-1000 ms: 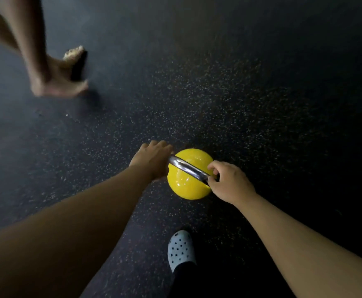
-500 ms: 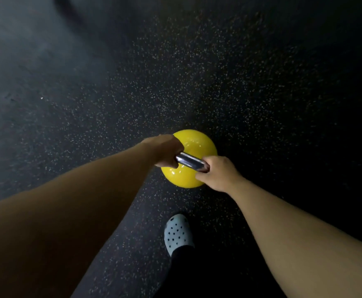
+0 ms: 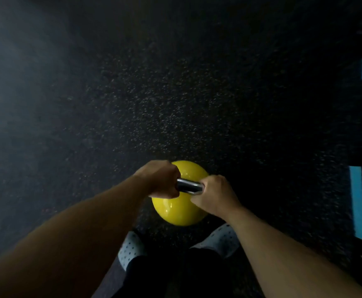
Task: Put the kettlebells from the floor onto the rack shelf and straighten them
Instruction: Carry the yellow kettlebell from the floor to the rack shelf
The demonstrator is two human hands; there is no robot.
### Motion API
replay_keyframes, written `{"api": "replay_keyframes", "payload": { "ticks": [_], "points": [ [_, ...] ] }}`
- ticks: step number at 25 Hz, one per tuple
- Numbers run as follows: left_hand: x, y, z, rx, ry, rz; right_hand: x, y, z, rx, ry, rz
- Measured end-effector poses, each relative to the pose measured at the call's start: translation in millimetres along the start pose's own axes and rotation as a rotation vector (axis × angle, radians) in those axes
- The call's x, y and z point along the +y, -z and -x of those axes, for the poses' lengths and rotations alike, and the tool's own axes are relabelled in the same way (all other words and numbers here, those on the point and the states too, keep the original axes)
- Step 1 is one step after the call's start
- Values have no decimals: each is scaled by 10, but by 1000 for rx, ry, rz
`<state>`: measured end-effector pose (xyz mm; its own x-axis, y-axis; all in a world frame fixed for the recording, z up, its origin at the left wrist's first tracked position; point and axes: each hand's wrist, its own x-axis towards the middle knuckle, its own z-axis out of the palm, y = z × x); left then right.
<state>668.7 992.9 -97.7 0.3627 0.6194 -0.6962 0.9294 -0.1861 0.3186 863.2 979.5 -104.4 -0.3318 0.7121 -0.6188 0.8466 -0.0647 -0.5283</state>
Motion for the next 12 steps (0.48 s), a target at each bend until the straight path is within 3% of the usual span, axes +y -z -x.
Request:
{"api": "replay_keyframes", "payload": {
  "ticks": [3,12],
  "points": [
    [862,484,-441,-17,-94,-105,586,706,329,105,-96,-74],
    [3621,2010,-1600,30,-649,-506,1986,2565,1502,564,-424,-265]
  ]
}}
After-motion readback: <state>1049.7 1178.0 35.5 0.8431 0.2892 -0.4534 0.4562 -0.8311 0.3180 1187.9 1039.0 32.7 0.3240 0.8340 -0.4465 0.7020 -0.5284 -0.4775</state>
